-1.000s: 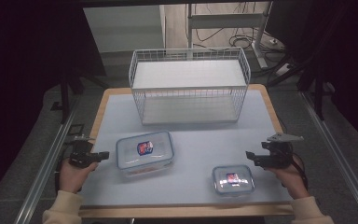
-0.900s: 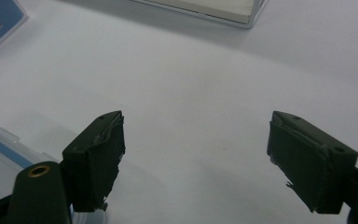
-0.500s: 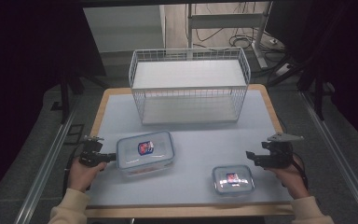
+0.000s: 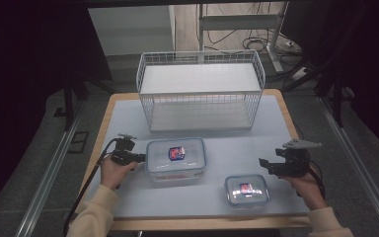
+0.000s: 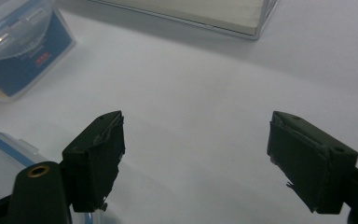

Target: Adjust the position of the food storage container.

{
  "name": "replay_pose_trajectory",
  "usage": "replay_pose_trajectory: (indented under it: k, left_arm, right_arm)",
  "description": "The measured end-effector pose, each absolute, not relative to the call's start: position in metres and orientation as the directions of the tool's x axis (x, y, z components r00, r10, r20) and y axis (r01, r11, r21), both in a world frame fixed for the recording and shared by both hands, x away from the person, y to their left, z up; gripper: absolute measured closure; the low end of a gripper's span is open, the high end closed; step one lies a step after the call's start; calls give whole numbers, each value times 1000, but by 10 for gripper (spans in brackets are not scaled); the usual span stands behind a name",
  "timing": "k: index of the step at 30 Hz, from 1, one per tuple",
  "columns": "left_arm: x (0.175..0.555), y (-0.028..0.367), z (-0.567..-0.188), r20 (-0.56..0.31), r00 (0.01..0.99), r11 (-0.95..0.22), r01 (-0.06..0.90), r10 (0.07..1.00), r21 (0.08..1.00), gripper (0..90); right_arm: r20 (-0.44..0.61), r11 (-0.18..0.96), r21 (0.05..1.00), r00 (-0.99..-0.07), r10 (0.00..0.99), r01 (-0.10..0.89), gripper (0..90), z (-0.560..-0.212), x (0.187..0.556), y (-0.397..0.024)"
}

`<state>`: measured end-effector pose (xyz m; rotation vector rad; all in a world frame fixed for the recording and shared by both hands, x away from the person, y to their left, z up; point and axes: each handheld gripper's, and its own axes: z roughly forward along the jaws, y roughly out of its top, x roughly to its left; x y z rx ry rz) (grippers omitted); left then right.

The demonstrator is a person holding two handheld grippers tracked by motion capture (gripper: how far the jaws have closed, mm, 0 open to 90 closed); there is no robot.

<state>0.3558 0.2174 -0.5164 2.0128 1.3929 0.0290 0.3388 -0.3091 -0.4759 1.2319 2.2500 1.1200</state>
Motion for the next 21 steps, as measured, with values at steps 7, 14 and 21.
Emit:
replay_pose_trajectory:
  k: [7,14,21]
  left_arm:
    - [363,191,-516,-370,447,-207,820,814,534,900]
    - [370,172,-516,-393,454,-204,821,800,533,900]
    - [368,169,-517,-401,463,-211,820,790,532,899]
  right_arm:
    - [70,315,773,-568,820,551,188,-475,339,-309]
    - [66,323,770,-572,818,551,187,-477,339,-307]
    - [74,314,773,-570,818,551,186,-476,339,-307]
